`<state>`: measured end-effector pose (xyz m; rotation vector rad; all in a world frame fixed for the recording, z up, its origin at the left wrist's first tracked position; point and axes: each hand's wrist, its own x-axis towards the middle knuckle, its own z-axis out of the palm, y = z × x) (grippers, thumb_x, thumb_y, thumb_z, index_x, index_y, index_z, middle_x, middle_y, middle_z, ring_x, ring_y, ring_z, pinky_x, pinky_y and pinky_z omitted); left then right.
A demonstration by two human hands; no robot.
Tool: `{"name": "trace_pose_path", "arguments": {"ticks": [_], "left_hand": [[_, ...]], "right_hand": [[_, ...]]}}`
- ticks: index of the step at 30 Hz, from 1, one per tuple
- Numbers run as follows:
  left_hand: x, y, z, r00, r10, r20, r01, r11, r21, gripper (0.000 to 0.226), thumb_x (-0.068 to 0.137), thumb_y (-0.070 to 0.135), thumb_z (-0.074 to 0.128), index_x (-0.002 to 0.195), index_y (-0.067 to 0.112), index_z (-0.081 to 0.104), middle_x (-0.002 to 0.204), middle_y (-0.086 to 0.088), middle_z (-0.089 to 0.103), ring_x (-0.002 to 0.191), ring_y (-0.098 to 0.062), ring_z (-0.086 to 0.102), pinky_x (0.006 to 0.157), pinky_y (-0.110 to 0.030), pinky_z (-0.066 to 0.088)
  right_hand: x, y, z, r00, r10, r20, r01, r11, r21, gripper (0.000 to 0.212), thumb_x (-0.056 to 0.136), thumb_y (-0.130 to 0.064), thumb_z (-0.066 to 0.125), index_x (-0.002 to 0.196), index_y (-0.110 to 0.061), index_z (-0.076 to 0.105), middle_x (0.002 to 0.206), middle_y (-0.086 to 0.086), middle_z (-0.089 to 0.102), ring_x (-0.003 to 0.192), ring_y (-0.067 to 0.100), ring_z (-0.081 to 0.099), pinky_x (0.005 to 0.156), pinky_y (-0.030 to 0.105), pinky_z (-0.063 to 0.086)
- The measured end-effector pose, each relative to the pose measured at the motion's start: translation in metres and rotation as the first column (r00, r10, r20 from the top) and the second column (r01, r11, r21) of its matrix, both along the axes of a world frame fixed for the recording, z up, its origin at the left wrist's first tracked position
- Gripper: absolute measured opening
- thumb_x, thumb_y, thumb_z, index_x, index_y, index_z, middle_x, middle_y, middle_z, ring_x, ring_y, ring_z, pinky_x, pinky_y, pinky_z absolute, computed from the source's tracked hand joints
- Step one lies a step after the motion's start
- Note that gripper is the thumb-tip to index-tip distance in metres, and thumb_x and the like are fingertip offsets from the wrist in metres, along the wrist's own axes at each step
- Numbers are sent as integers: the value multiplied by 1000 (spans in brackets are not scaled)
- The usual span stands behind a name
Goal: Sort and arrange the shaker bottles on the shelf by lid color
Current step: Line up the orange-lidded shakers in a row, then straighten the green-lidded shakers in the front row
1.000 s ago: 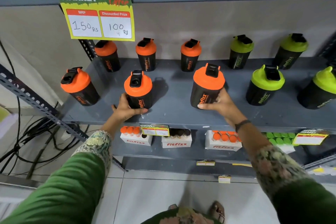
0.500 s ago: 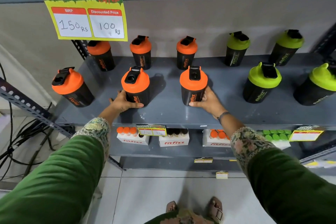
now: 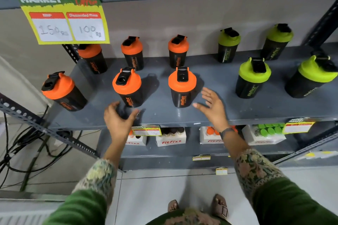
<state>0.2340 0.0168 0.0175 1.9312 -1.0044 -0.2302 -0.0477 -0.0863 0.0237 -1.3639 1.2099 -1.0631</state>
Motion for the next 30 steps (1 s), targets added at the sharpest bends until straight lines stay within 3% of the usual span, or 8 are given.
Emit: {"name": "trace_pose_path", "arguments": {"ticks": [3,6,9,12,15,18,23,30], "left_hand": [[-62,22,-5,994,21,108,-6,990,-139,53,73,52,62,101,7,58,97,-12,62,94,-28,54,85,-42,41],[-123,16,-6,957,-245,155,269,951,-155,35,79,44,62,97,14,59,95,3,60,89,-10,51,80,-37,44],[-184,-15,0,862,-498,94,505,859,-82,48,77,49,62,110,14,58,109,5,60,100,-15,55,88,-32,44],[-238,-59,7,807,-579,-117,576,815,-66,82,65,56,68,132,14,44,129,-2,54,121,-18,50,100,-33,41],[-282,-99,12,781,-574,-248,586,810,-30,114,52,61,72,145,17,23,138,-7,47,131,-20,42,107,-33,35],[-316,-130,11,797,-540,-271,564,825,16,135,40,72,74,149,25,10,145,-4,44,135,-18,39,110,-43,33],[-347,-149,13,883,-411,-226,436,897,70,140,34,75,71,148,33,1,142,8,48,134,-18,40,110,-49,31],[-355,-149,18,939,-297,-175,318,942,108,128,50,55,74,150,27,-1,141,7,49,130,-23,46,107,-45,34]], "right_hand": [[-34,13,-10,940,-315,128,329,939,-104,35,75,-3,73,105,-17,60,98,4,62,84,-5,59,80,13,47],[-77,14,-12,810,-545,216,580,798,-163,37,76,-7,72,95,-33,54,91,-4,58,77,-5,55,69,12,44],[-128,3,-4,698,-673,246,716,663,-217,52,71,-11,75,112,-26,47,107,8,49,92,12,49,79,19,43],[-181,-17,0,660,-732,170,740,593,-317,76,65,-9,78,131,-1,40,124,20,44,116,23,46,103,24,37],[-226,-36,3,673,-737,62,699,608,-376,100,60,-18,82,141,4,27,137,11,32,130,16,31,110,12,19],[-257,-55,4,729,-684,-12,642,690,-336,113,57,-22,85,145,3,17,147,22,28,138,32,26,114,25,15],[-280,-81,-1,845,-534,-9,517,822,-240,122,54,-16,85,149,-7,8,154,19,24,142,27,27,117,32,21],[-282,-89,-1,859,-511,-31,490,839,-236,115,57,-8,84,149,-8,14,153,12,31,139,21,35,109,19,22]]}}
